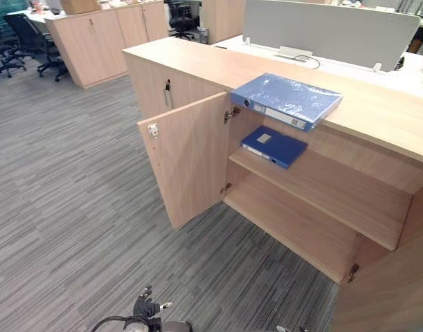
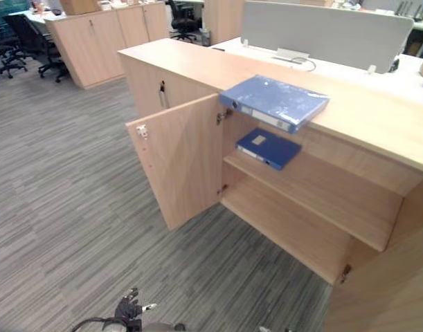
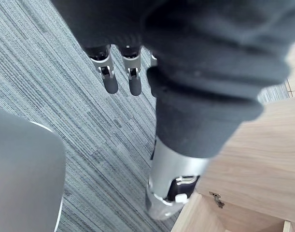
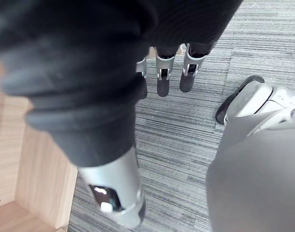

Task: Walk over to the cabinet, pick up the folder, carry it to the office cabinet, place the folder inside the office cabinet, then close the office cabinet door

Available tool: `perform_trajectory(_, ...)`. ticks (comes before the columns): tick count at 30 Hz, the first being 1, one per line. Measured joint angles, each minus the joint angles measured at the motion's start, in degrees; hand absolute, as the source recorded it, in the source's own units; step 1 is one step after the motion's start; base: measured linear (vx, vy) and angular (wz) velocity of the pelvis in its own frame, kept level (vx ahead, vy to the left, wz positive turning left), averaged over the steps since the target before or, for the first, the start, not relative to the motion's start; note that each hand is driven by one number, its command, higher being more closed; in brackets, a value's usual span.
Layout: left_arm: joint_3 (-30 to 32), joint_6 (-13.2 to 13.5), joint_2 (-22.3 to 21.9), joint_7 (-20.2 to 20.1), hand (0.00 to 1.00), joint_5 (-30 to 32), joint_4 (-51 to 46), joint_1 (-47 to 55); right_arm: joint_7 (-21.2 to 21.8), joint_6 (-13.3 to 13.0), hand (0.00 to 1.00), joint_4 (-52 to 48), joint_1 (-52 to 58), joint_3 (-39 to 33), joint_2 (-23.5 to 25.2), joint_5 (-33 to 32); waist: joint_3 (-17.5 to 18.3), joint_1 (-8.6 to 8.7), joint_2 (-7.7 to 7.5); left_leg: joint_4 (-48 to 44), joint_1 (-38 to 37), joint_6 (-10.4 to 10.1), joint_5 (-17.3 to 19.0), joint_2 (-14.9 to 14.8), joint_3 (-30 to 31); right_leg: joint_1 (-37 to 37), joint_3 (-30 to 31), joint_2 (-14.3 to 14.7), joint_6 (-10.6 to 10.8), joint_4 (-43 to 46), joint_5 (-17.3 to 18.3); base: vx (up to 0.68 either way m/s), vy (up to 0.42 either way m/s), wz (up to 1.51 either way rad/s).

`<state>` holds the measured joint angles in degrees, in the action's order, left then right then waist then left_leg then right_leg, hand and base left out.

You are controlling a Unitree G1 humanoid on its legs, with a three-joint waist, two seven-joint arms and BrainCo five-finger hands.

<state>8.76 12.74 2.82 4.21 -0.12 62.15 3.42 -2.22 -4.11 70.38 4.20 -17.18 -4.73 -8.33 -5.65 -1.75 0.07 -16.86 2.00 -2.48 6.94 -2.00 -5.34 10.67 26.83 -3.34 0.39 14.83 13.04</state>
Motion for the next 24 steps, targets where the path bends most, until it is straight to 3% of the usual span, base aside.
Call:
perform_trajectory(4,-1.3,-0.1,0.2,-0.1,0.00,0.3,1.4,-0.1,0.8,-0.1,0.00,0.2,-0.8,1.6,-0.5,0.6,1.2,0.10,0.38,0.2,-1.7,0.3,1.6,-0.2,-0.8,-2.6,5.7,0.1,0.1,1.8,-0.1,0.06,0.072,-0.93)
perform_trajectory(7,-3.4,-0.3,0.3,-0.1,0.00,0.6,1.6,-0.4,0.9,0.1,0.00,0.4,-0.5,0.9,-1.0,1.0,1.4,0.31,0.94,4.5,-5.2,0.3,1.6,0.1,-2.1,-6.7,8.4,1.8,0.6,9.2,0.2,0.05,0.052,-0.87)
perform_trajectory(9,-5.0,-0.6,0.6,-0.1,0.00,0.9,1.5,-0.2,0.9,0.3,0.00,0.0,0.3,0.3,-0.9,1.5,1.4,1.49,0.84,8.0,-8.5,0.7,1.9,1.8,-3.4,-11.8,8.2,3.5,3.3,22.0,1.1,0.03,0.032,-0.59)
perform_trajectory(11,-6.4,-0.8,0.7,-0.1,0.00,0.9,1.6,-0.2,1.0,0.5,0.00,-0.6,1.5,-0.7,-0.7,1.2,0.7,2.88,0.80,9.0,-11.2,1.5,2.3,3.4,-3.8,-14.3,6.6,3.7,6.5,30.3,-0.5,0.01,0.042,-0.19)
perform_trajectory(12,-6.8,-0.9,0.4,-0.1,0.00,0.9,1.9,-0.4,1.0,0.5,0.00,-1.1,2.1,-1.6,-0.6,0.6,0.3,2.99,1.58,9.7,-13.4,2.0,2.6,3.5,-4.1,-15.0,3.9,3.4,8.6,33.9,-2.1,0.01,0.066,-0.11)
perform_trajectory(15,-6.7,-1.1,-0.2,-0.1,0.00,0.8,2.7,-0.7,1.0,0.4,0.00,-2.1,2.1,-1.1,-1.0,0.3,-0.1,3.54,2.31,11.5,-16.8,2.3,2.9,1.6,-5.0,-17.6,-3.8,3.3,6.1,35.2,3.0,0.00,0.045,-0.16)
perform_trajectory(16,-6.3,-1.1,-0.3,-0.3,0.00,0.9,3.0,-0.9,0.9,0.1,0.00,-3.0,2.1,-0.7,-0.7,0.1,-0.1,3.57,2.29,11.9,-17.1,1.8,3.0,0.2,-5.7,-19.8,-8.3,3.4,5.1,28.6,4.2,-0.03,0.013,-0.25)
perform_trajectory(17,-5.9,-1.0,-0.3,-0.3,0.00,0.9,3.0,-0.8,0.9,0.1,0.00,-3.3,2.1,-0.7,-0.6,-0.2,-0.1,3.54,2.27,11.9,-17.1,1.2,3.2,-0.2,-6.2,-20.3,-9.7,3.3,4.8,24.4,3.8,-0.06,-0.026,-0.43)
perform_trajectory(18,-4.3,-1.0,-0.3,-0.4,0.00,0.8,2.8,-0.8,0.8,-0.1,0.00,-3.4,2.1,0.0,-0.2,-0.9,-0.2,3.05,1.29,11.8,-17.6,0.0,3.9,0.2,-7.3,-20.8,-12.0,2.7,4.5,14.0,-0.6,-0.03,-0.035,-0.37)
perform_trajectory(19,-3.4,-1.2,-0.5,-0.4,0.00,0.8,3.2,-1.0,0.8,-0.1,0.00,-3.4,2.1,0.2,-0.7,-1.7,-1.1,3.08,1.33,11.7,-18.4,-0.7,4.4,0.0,-7.3,-20.1,-13.0,2.8,3.1,13.8,-1.5,0.02,-0.063,-0.32)
perform_trajectory(20,-2.0,-1.2,-2.0,-0.7,0.00,0.9,3.6,-0.6,0.8,-0.1,0.00,-3.5,2.1,0.2,-1.3,-1.8,-0.6,3.78,3.26,11.9,-18.4,-0.8,4.5,-1.5,-7.3,-19.6,-13.5,4.5,2.6,12.7,-2.0,0.09,-0.079,-0.15)
perform_trajectory(21,-1.3,-1.1,-2.9,-0.8,0.00,1.0,3.5,-0.7,0.8,-0.2,0.00,-3.7,2.1,0.3,-1.8,-1.8,-0.7,3.87,4.00,12.4,-18.7,-1.6,4.7,-2.5,-7.8,-20.0,-13.6,5.7,2.6,12.7,-2.0,0.13,-0.133,-0.18)
perform_trajectory(23,-0.4,-1.1,-3.2,-1.1,0.00,1.8,3.6,-0.9,0.7,-0.2,0.00,-3.7,2.0,0.5,-1.8,-1.7,-0.8,3.69,4.05,13.1,-18.8,-1.9,4.5,-4.6,-8.3,-19.8,-14.2,7.4,2.1,11.3,-2.0,0.10,-0.116,-0.11)
perform_trajectory(24,0.3,-1.1,-3.4,-1.4,0.00,1.9,3.6,-0.9,0.7,-0.2,0.00,-3.8,2.0,0.6,-1.7,-1.7,-0.7,3.61,3.90,13.1,-18.9,-2.2,4.2,-5.7,-8.3,-19.4,-16.3,7.4,0.5,10.4,-0.8,0.06,-0.071,0.05)
